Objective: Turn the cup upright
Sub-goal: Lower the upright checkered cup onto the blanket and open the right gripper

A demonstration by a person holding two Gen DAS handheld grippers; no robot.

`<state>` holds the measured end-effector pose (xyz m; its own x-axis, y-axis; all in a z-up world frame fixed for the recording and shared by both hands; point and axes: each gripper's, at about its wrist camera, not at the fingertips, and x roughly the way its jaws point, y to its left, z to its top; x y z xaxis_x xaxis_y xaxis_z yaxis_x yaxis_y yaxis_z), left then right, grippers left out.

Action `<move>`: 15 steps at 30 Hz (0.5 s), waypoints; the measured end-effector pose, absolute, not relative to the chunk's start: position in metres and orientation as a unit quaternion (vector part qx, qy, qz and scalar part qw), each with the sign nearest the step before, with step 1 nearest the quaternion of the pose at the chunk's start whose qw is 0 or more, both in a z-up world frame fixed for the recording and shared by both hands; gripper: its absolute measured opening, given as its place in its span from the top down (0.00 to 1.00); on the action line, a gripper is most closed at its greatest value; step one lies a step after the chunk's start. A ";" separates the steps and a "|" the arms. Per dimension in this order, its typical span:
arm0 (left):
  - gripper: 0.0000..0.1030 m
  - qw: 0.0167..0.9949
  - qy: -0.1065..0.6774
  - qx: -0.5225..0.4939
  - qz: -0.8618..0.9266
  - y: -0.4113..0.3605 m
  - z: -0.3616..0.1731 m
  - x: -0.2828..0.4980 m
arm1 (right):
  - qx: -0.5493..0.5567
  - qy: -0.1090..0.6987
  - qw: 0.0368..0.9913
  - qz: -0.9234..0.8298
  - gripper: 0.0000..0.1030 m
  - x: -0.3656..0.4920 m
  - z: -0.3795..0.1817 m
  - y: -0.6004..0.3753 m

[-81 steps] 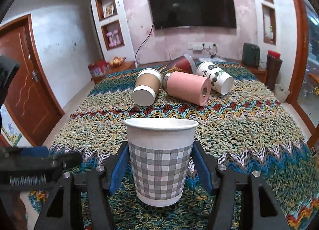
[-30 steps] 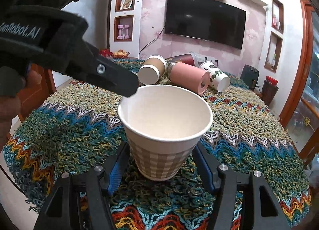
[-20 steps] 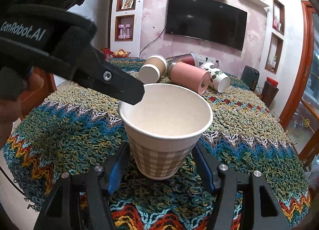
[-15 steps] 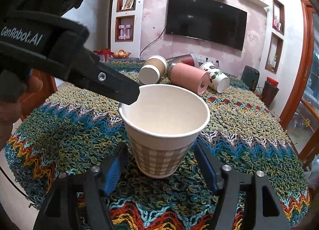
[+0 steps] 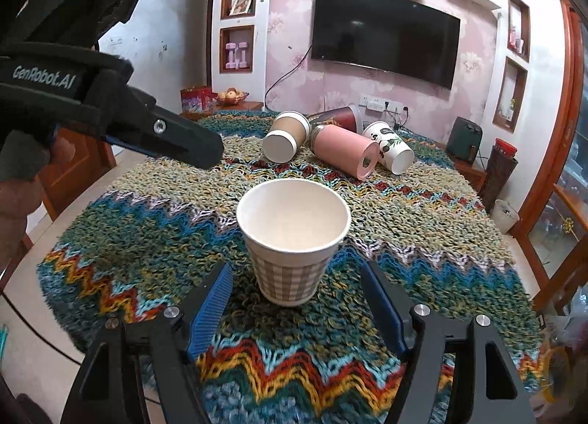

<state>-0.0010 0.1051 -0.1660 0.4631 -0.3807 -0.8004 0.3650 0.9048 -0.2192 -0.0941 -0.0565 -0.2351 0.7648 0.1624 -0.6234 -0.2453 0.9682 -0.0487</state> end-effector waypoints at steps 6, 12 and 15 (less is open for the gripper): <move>0.09 0.864 0.468 -0.026 -0.184 0.103 -0.124 -0.017 | -0.039 0.358 0.928 0.099 0.29 -0.091 -0.185 -0.073; 0.09 0.876 0.459 -0.056 -0.135 0.106 -0.082 -0.034 | -0.016 0.382 0.919 0.100 0.29 -0.080 -0.128 -0.087; 0.09 0.883 0.453 -0.053 -0.113 0.105 -0.065 -0.040 | -0.016 0.389 0.915 0.104 0.29 -0.075 -0.104 -0.090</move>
